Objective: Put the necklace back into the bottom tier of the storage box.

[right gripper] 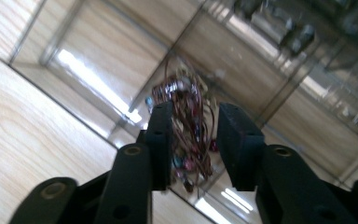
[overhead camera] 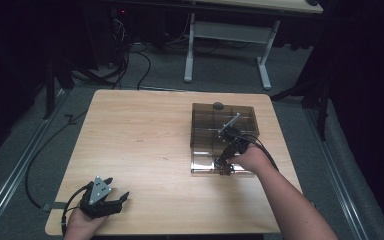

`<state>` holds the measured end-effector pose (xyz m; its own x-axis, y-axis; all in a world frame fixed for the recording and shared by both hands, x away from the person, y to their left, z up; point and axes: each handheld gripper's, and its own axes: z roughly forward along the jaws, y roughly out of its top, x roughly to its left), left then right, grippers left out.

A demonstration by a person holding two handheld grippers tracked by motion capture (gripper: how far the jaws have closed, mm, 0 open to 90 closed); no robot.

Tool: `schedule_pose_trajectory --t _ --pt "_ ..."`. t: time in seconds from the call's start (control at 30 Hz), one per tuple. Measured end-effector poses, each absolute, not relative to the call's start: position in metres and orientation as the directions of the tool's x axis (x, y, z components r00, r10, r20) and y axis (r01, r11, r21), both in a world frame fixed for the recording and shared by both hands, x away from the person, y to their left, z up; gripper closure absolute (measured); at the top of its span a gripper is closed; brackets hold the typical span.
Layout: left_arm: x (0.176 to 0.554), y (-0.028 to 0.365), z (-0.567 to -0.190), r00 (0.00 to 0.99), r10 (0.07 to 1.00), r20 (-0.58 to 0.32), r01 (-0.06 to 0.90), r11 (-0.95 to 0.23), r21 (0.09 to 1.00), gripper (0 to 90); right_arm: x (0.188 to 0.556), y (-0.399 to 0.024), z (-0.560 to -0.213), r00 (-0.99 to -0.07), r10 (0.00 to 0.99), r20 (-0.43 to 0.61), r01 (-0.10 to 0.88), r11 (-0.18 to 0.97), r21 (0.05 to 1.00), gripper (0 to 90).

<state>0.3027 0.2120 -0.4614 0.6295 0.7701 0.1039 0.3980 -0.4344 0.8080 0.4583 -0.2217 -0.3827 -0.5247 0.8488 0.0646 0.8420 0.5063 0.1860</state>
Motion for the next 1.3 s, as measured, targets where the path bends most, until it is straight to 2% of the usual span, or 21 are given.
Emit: schedule_pose_trajectory --t 0.13,0.23,0.27,0.37,0.63,0.9,1.3 --pt "0.303 0.212 -0.461 0.632 0.768 0.103 0.397 -0.435 0.808 23.6 0.464 -0.219 -0.387 -0.543 0.838 0.052 0.828 0.525 0.195 71.6" --pt "0.303 0.212 -0.461 0.632 0.768 0.1 0.399 -0.434 0.808 23.6 0.47 -0.218 -0.393 -0.543 0.839 0.035 0.829 0.528 0.187 79.5" --pt "0.303 0.212 -0.461 0.632 0.768 0.1 0.399 -0.434 0.808 23.6 0.47 -0.218 -0.393 -0.543 0.839 0.035 0.829 0.528 0.187 79.5" --pt "0.303 0.212 -0.461 0.632 0.768 0.099 0.401 -0.434 0.807 23.6 0.473 -0.219 -0.4 -0.538 0.842 0.037 0.835 0.526 0.159 89.8" --pt "0.303 0.212 -0.461 0.632 0.768 0.1 0.401 -0.434 0.807 23.6 0.472 -0.22 -0.408 -0.536 0.843 0.036 0.84 0.528 0.124 89.8" --pt "0.303 0.212 -0.461 0.631 0.769 0.1 0.402 -0.434 0.806 23.6 0.471 -0.223 -0.398 -0.524 0.851 0.038 0.844 0.513 0.155 82.9" --pt "0.303 0.212 -0.461 0.63 0.77 0.101 0.401 -0.434 0.807 23.6 0.449 -0.231 -0.381 -0.515 0.855 0.051 0.848 0.5 0.175 87.3"
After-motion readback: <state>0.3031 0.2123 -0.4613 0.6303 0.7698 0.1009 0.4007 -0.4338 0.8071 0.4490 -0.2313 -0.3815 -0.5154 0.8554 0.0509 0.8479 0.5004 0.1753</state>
